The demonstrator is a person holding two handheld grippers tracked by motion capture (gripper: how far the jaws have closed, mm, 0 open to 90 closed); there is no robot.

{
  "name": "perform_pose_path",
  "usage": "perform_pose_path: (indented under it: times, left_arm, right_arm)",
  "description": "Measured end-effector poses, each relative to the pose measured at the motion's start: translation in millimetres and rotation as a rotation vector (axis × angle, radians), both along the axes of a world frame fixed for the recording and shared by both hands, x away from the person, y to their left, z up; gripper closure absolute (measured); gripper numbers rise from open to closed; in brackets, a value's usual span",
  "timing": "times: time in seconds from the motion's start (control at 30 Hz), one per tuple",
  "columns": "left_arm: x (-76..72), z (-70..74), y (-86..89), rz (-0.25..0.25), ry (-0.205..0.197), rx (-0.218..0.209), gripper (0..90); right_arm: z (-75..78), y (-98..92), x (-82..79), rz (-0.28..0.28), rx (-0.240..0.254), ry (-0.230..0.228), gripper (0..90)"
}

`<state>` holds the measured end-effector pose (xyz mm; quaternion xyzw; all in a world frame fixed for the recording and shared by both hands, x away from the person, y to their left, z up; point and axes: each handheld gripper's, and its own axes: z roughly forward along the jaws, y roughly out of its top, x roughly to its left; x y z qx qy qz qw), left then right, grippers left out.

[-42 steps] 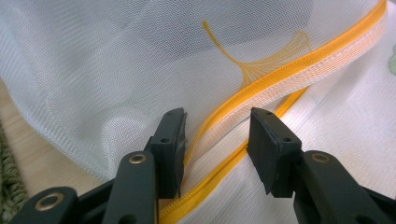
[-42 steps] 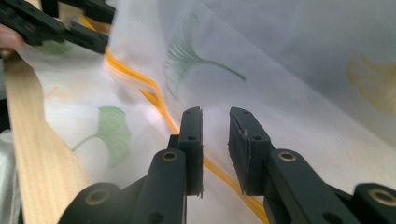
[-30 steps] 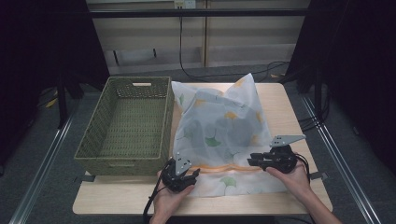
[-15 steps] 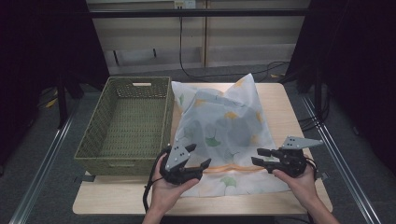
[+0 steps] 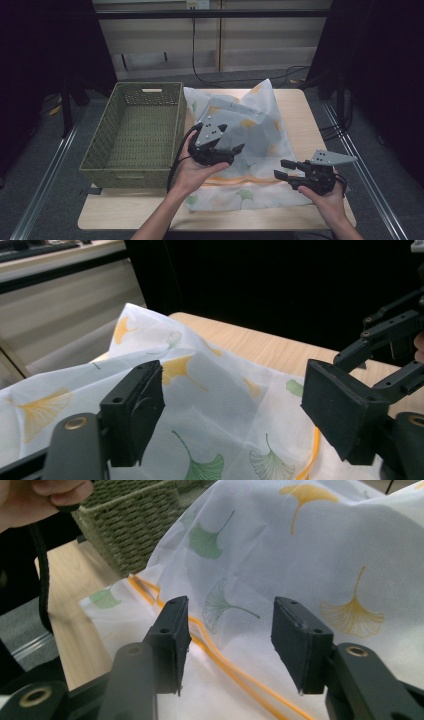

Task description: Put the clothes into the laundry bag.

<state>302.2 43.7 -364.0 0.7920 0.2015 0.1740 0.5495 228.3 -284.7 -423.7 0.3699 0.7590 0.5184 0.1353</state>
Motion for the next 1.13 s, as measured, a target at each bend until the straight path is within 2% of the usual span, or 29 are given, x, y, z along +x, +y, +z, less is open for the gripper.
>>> perform_pose_path:
  times: [0.1,0.17,0.2,0.23,0.27,0.33,0.37,0.43,0.5,0.53,0.57,0.7,0.77,0.8,0.83,1.03,1.13]
  left_arm:
    - [-11.7,-6.7,15.6,0.044,-0.011,0.014,19.5]
    - [-24.1,-11.5,28.6,0.034,-0.017,0.007,19.6]
    - [-33.9,-13.3,36.0,0.046,-0.035,-0.001,19.7]
    - [-38.3,-14.4,40.4,0.033,-0.035,-0.016,19.5]
    - [-44.0,-15.8,46.9,0.044,-0.041,-0.025,19.2]
    - [-53.2,-19.8,62.7,0.097,-0.058,-0.032,18.6]
    - [-55.8,-23.0,70.5,0.106,-0.042,-0.061,18.1]
    - [-61.4,-28.8,85.4,0.159,-0.048,-0.058,18.1]
    - [-66.2,-34.8,97.9,0.174,-0.038,-0.072,18.1]
    - [-69.1,-37.4,103.1,0.192,-0.042,-0.060,18.1]
    - [-71.9,-40.4,107.4,0.193,-0.040,-0.067,18.1]
    - [-82.0,-48.9,123.1,0.219,-0.045,-0.077,18.3]
    - [-85.3,-51.7,130.8,0.262,-0.053,-0.084,18.6]
    - [-86.3,-53.7,134.6,0.270,-0.046,-0.111,18.6]
    - [-87.3,-55.2,138.3,0.272,-0.043,-0.121,18.5]
    - [-91.3,-61.5,142.2,0.312,-0.072,-0.113,18.8]
    - [-89.7,-62.8,143.7,0.328,-0.068,-0.139,18.9]
  right_arm:
    - [0.0,-2.4,-3.3,-0.011,0.009,-0.012,47.5]
    - [-0.3,-3.7,-4.6,-0.022,0.016,-0.012,47.2]
    - [-0.5,-4.3,-5.1,-0.029,0.018,-0.013,46.8]
    - [-0.4,-5.1,-5.5,-0.035,0.014,-0.017,46.3]
    - [-0.3,-5.5,-5.8,-0.039,0.016,-0.021,46.3]
    - [0.1,-6.1,-6.5,-0.042,0.023,-0.023,46.1]
    - [0.1,-6.1,-7.3,-0.048,0.022,-0.027,46.0]
    - [-0.6,-5.3,-8.3,-0.043,0.023,-0.025,46.0]
    - [-2.2,-4.3,-7.9,-0.040,0.016,-0.022,46.0]
    - [-3.1,-3.8,-7.7,-0.042,0.014,-0.017,46.0]
    - [-3.9,-3.6,-7.3,-0.039,0.015,-0.012,46.0]
    - [-5.5,-4.5,-6.6,-0.044,0.011,-0.012,47.3]
    - [-5.7,-5.7,-7.3,-0.043,0.012,-0.021,48.2]
    - [-5.9,-6.0,-7.8,-0.049,0.013,-0.022,48.5]
    - [-6.3,-6.2,-8.4,-0.051,0.013,-0.023,49.4]
    - [-7.7,-6.4,-10.5,-0.028,0.018,-0.033,52.5]
    - [-9.7,-6.8,-9.9,-0.024,0.016,-0.030,52.6]
